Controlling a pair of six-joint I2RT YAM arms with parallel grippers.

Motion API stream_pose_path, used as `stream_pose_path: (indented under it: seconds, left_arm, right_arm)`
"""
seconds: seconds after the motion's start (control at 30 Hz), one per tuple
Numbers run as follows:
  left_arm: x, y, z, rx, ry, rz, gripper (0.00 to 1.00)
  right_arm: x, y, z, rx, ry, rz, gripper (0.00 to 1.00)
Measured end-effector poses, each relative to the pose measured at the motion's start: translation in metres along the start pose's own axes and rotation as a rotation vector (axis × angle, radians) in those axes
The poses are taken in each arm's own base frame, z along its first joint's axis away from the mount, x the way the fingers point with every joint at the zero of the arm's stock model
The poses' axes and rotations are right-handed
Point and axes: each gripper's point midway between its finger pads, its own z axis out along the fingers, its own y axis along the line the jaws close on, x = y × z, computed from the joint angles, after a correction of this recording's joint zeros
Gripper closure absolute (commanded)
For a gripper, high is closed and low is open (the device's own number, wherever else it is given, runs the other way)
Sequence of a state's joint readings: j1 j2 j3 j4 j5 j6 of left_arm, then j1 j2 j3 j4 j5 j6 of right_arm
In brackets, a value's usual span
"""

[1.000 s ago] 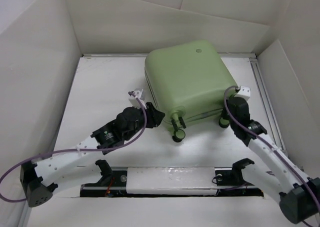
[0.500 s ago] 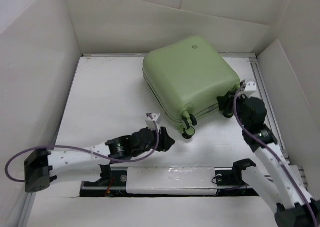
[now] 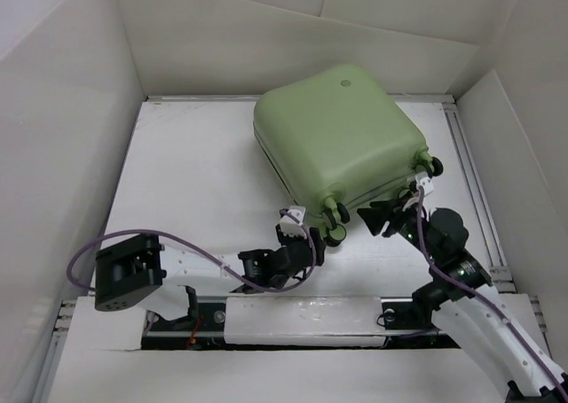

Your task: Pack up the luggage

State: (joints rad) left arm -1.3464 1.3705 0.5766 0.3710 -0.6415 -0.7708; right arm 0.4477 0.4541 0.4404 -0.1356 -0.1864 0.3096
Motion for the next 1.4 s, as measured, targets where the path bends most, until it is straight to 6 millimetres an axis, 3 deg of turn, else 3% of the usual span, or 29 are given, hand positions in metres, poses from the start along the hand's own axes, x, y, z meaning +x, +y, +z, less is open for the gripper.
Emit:
stream_pose_path:
  seconds: [0.03, 0.1, 0.17, 0.27, 0.3, 0.37, 0.4, 0.43, 0.53, 0.63, 0.87, 0.93, 1.17, 1.27, 1.4]
  left_arm:
    - [-0.004, -0.002, 0.001, 0.0, -0.018, -0.012, 0.52]
    - [-0.012, -0.006, 0.001, 0.013, -0.05, -0.044, 0.61]
    - [-0.021, -0.009, -0.005, 0.043, -0.076, -0.083, 0.66]
    - [-0.039, -0.012, -0.023, 0.105, -0.112, -0.149, 0.64]
    - [-0.047, -0.015, -0.031, 0.138, -0.121, -0.175, 0.6]
    - [-0.062, -0.025, -0.045, 0.201, -0.135, -0.222, 0.48]
    - [-0.069, -0.03, -0.052, 0.236, -0.141, -0.246, 0.45]
    - [-0.073, -0.035, -0.058, 0.264, -0.134, -0.26, 0.41]
    - [-0.084, -0.049, -0.068, 0.313, -0.114, -0.275, 0.4]
    - [-0.091, -0.065, -0.072, 0.344, -0.081, -0.27, 0.4]
    - [-0.101, -0.091, -0.069, 0.368, -0.021, -0.252, 0.41]
    - [-0.101, -0.09, -0.067, 0.358, -0.008, -0.244, 0.39]
    - [-0.099, -0.085, -0.06, 0.294, 0.018, -0.21, 0.36]
    - [-0.105, -0.084, -0.048, 0.258, 0.02, -0.203, 0.41]
    - [-0.115, -0.063, -0.026, 0.202, 0.013, -0.219, 0.42]
  right_arm:
    - [-0.004, 0.007, -0.004, -0.028, -0.025, 0.0, 0.51]
    - [-0.003, 0.016, -0.011, -0.069, -0.07, 0.007, 0.76]
    - [0.011, 0.015, -0.012, -0.084, -0.09, 0.022, 1.0]
    - [0.054, 0.003, -0.003, -0.08, -0.04, 0.062, 1.0]
    - [0.069, -0.001, 0.0, -0.074, -0.019, 0.074, 0.99]
    - [0.093, -0.006, 0.005, -0.074, 0.011, 0.091, 0.85]
    - [0.093, -0.004, 0.008, -0.089, -0.007, 0.093, 0.68]
    - [0.095, -0.003, 0.009, -0.094, -0.004, 0.103, 0.63]
    - [0.073, 0.01, 0.017, -0.153, -0.093, 0.078, 0.54]
    - [0.065, 0.017, 0.026, -0.188, -0.126, 0.048, 0.5]
    - [0.116, 0.009, 0.05, -0.178, 0.053, 0.02, 0.47]
    - [0.122, 0.009, 0.053, -0.18, 0.068, 0.021, 0.45]
    - [0.117, 0.026, 0.062, -0.24, 0.033, 0.001, 0.41]
    - [0.114, 0.034, 0.064, -0.256, 0.016, -0.009, 0.39]
    - [0.114, 0.04, 0.067, -0.258, 0.01, -0.022, 0.43]
